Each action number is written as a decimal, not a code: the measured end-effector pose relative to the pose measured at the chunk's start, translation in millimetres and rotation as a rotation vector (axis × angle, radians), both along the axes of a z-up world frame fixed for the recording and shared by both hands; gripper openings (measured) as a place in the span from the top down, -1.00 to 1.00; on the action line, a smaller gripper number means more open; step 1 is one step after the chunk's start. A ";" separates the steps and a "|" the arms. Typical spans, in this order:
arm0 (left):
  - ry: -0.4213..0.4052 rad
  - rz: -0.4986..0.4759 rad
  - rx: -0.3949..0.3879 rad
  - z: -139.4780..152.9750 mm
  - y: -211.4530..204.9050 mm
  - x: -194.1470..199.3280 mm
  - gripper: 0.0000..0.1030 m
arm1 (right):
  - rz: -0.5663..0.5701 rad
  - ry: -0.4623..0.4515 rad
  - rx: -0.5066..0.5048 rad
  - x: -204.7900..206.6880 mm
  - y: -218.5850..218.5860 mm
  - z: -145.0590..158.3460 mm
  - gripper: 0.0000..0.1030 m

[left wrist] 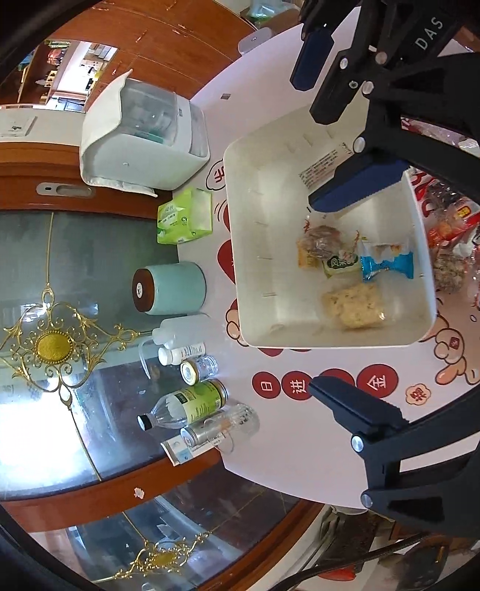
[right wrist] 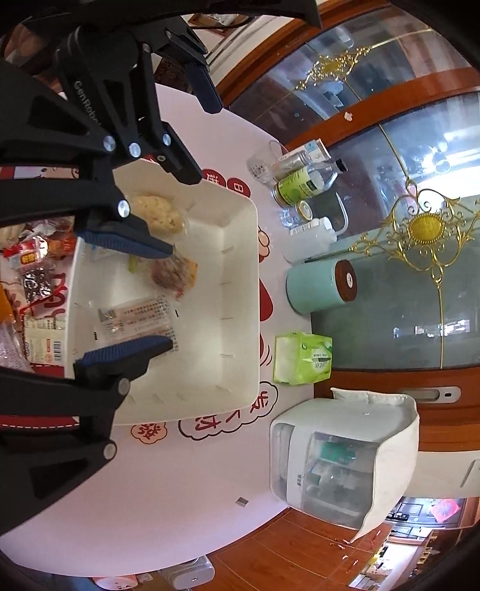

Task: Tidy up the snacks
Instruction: 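Carry both packets into the white tray and open both tools, then move both tools back to the snack pile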

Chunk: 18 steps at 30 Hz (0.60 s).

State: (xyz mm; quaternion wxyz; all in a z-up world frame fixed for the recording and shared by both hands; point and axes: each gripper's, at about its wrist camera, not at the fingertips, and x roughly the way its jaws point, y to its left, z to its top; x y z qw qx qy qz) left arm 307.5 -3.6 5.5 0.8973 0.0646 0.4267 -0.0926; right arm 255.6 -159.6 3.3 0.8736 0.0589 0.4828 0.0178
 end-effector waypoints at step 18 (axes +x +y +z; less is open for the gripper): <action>-0.001 -0.024 -0.025 18.3 16.9 -110.3 -0.75 | 0.037 -0.030 0.059 -91.5 1.5 26.2 0.14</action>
